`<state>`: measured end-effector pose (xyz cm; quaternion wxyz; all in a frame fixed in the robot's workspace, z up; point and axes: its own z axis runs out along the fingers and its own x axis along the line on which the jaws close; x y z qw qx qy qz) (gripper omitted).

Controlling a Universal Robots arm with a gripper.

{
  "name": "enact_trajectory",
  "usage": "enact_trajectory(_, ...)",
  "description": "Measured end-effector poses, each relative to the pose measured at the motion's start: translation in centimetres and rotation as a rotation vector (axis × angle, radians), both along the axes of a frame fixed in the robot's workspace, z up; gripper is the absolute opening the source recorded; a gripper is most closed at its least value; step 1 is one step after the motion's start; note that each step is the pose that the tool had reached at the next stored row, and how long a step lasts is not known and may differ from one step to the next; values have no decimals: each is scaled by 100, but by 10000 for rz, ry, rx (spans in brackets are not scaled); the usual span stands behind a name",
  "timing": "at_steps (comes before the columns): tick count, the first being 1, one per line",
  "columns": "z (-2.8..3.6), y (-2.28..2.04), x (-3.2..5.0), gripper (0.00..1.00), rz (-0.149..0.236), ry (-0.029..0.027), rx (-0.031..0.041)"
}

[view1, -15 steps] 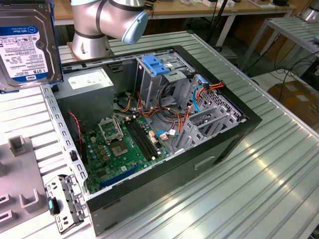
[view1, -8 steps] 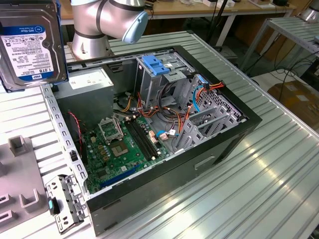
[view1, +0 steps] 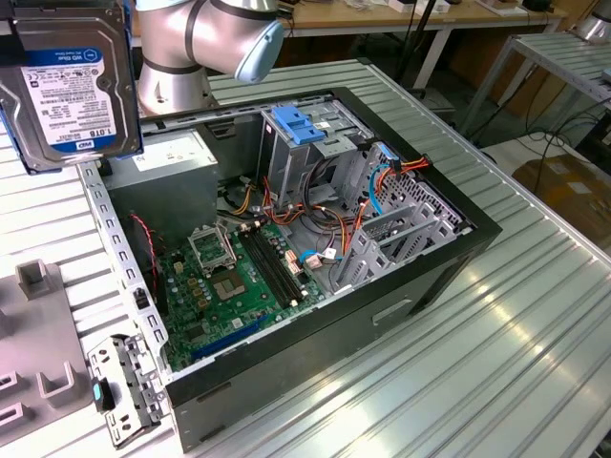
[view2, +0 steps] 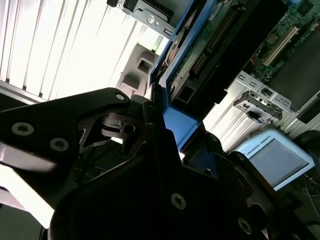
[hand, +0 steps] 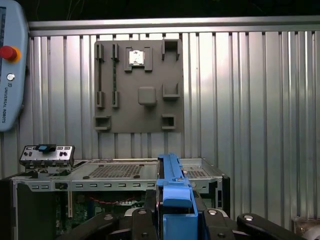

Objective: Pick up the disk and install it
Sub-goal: 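Pick up the disk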

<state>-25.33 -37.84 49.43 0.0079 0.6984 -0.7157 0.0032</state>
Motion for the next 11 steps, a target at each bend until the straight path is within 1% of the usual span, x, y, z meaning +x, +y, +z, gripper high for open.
enact_trajectory(6, -2, -1, 70, 37, 1, 1, -26)
enact_trajectory(11, -4, -2, 173, 37, 1, 1, -73)
